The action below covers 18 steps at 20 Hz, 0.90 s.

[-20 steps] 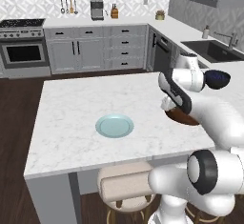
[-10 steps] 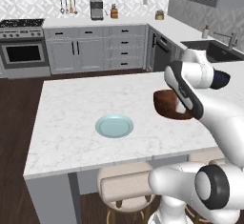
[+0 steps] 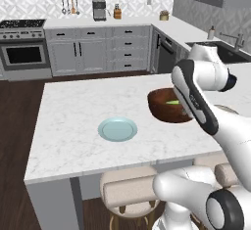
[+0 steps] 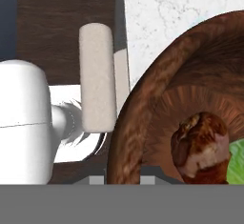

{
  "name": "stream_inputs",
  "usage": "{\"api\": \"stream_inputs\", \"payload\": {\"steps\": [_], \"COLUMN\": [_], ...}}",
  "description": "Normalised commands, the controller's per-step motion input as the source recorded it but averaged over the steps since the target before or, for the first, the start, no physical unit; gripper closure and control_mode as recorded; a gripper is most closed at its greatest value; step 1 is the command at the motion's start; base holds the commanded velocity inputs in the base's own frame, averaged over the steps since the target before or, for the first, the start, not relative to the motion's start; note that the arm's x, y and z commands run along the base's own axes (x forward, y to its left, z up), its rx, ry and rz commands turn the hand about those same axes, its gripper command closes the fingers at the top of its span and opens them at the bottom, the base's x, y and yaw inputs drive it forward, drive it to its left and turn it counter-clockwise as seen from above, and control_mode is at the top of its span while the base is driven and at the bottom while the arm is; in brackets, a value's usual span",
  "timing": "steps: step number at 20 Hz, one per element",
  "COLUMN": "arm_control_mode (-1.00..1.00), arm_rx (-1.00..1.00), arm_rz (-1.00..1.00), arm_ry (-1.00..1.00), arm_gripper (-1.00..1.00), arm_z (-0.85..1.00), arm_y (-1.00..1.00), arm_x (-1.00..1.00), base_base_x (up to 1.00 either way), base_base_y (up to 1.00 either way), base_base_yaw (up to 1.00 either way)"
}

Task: Pick the chicken drumstick and lemon wedge from their plates and place them in the bowl. Then put the bowl in the fridge.

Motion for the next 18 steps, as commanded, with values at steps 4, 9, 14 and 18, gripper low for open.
{"api": "stream_inputs", "payload": {"steps": [4,9,14,18], "arm_control_mode": [-1.00,-1.00,-1.00,-1.00], "arm_rx": [0.00,0.00,0.00,0.00], "arm_rz": [0.10,0.02,0.05,0.04], "arm_ry": [-0.29,-0.03,0.07,0.05], "arm_gripper": [1.00,1.00,1.00,1.00], "arm_z": [0.08,0.34,0.07,0.00], "arm_y": [0.01,0.00,0.00,0.00], "arm_x": [-0.45,-0.39,-0.51,-0.30], "base_base_x": [0.00,0.00,0.00,0.00], "base_base_y": [0.00,0.00,0.00,0.00], "base_base_yaw": [0.00,0.00,0.00,0.00]}}
